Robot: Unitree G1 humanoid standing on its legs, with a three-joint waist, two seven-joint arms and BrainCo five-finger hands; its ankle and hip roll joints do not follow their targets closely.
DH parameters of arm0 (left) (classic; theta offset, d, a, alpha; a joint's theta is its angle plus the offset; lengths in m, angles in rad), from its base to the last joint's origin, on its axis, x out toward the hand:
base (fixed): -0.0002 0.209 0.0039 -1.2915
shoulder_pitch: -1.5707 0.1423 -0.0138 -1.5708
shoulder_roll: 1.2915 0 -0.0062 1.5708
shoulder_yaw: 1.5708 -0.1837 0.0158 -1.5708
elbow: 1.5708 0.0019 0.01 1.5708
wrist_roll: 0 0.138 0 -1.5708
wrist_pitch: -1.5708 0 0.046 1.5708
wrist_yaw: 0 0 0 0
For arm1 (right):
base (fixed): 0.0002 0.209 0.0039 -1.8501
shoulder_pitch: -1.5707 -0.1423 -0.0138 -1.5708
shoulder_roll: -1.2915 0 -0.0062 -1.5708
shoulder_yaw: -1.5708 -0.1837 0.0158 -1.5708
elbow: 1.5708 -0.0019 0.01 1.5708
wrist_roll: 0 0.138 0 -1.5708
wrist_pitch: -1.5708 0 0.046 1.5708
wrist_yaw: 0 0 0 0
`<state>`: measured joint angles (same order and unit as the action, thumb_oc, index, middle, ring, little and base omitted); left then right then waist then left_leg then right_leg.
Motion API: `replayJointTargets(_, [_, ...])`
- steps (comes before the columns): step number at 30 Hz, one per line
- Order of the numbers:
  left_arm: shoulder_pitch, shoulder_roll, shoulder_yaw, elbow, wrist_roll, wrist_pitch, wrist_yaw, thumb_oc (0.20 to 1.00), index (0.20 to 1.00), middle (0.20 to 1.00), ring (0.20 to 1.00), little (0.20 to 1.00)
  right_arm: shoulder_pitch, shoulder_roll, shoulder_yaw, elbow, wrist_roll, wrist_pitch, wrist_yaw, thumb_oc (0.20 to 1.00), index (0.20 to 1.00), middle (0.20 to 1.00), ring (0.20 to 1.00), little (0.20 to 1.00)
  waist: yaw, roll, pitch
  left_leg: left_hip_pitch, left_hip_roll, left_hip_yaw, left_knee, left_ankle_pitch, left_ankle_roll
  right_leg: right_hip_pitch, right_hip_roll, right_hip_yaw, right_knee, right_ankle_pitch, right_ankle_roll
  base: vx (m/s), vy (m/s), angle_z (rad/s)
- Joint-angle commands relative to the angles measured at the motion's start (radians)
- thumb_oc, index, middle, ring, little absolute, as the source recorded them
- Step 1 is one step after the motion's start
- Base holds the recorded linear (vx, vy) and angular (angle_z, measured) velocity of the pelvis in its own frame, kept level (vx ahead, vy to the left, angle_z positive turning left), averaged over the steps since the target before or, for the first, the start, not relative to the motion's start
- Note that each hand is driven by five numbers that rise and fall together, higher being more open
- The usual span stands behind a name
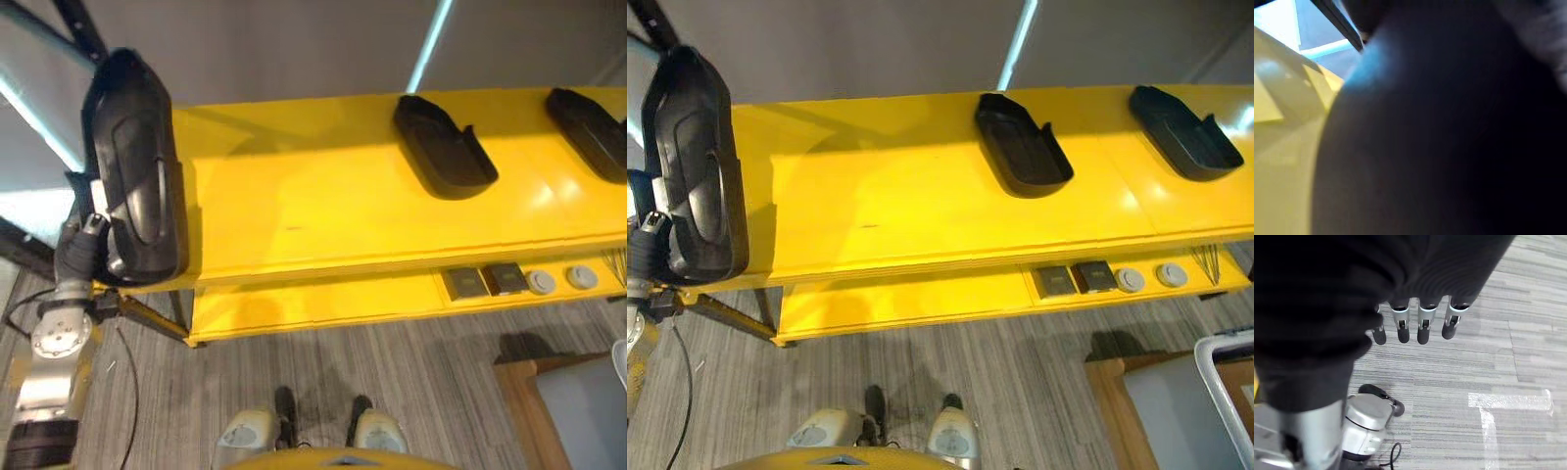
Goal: Move parts from the plastic box to the shelf.
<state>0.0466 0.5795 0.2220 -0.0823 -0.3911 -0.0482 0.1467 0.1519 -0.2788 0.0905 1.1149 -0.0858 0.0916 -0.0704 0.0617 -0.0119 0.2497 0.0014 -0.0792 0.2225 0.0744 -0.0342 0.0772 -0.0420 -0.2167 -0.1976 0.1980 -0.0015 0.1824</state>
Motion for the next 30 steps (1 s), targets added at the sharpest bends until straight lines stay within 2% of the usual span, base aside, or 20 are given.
replayJointTargets(1, [-0.064,0.004,0.003,-0.126,0.016,-0.036,0.001,0.200,0.200,0.200,0.200,0.200,0.006,-0.053,0.047,0.067,-0.006,-0.003,-0.008,1.000,1.000,1.000,1.000,1.000,-0.011,-0.004,-0.067,0.000,0.135,-0.121,-0.026,0.028,-0.115,0.057,-0.008,0.027,-0.147,0.093,0.036,0.04,-0.102,0.15])
replayJointTargets(6, [-0.077,0.005,-0.022,-0.115,0.052,-0.011,-0.010,0.200,0.200,0.200,0.200,0.200,0.001,-0.064,0.053,0.027,0.007,0.035,0.006,1.000,1.000,1.000,1.000,1.000,-0.019,-0.008,-0.083,0.015,0.164,-0.110,-0.050,0.047,-0.132,0.081,0.022,0.025,-0.166,0.074,0.018,0.03,-0.093,0.03])
replayJointTargets(12, [-0.123,0.015,-0.060,-0.051,0.082,0.021,-0.012,0.200,0.200,0.200,0.200,0.200,0.006,-0.062,0.068,0.008,-0.014,0.048,0.024,1.000,1.000,1.000,1.000,1.000,-0.046,-0.003,-0.099,0.038,0.185,-0.090,-0.069,0.060,-0.144,0.100,0.038,0.028,-0.183,0.066,0.009,0.05,-0.051,0.01])
replayJointTargets(20, [-0.347,0.025,-0.189,0.153,0.134,0.088,0.070,0.200,0.200,0.200,0.200,0.200,-0.002,-0.074,0.133,-0.018,-0.026,0.073,0.052,1.000,1.000,1.000,1.000,1.000,-0.126,0.015,-0.111,0.058,0.215,-0.048,-0.075,0.072,-0.153,0.090,0.056,0.065,-0.159,0.043,-0.002,0.05,-0.039,-0.08])
replayJointTargets(26, [-0.429,0.043,-0.233,0.311,0.155,0.148,0.119,0.200,0.200,0.200,0.200,0.200,0.011,-0.094,0.136,-0.011,-0.048,0.068,0.071,1.000,1.000,1.000,1.000,1.000,-0.170,0.024,-0.107,0.068,0.230,-0.017,-0.070,0.073,-0.161,0.089,0.062,0.089,-0.158,0.038,-0.004,0.04,-0.031,-0.20])
replayJointTargets(30, [-0.511,0.069,-0.257,0.485,0.156,0.175,0.145,0.200,0.200,0.200,0.200,0.200,0.014,-0.115,0.144,-0.011,-0.048,0.064,0.089,1.000,1.000,1.000,1.000,1.000,-0.198,0.035,-0.101,0.054,0.241,-0.003,-0.052,0.075,-0.164,0.069,0.065,0.104,-0.140,0.030,-0.009,0.03,-0.013,-0.15])
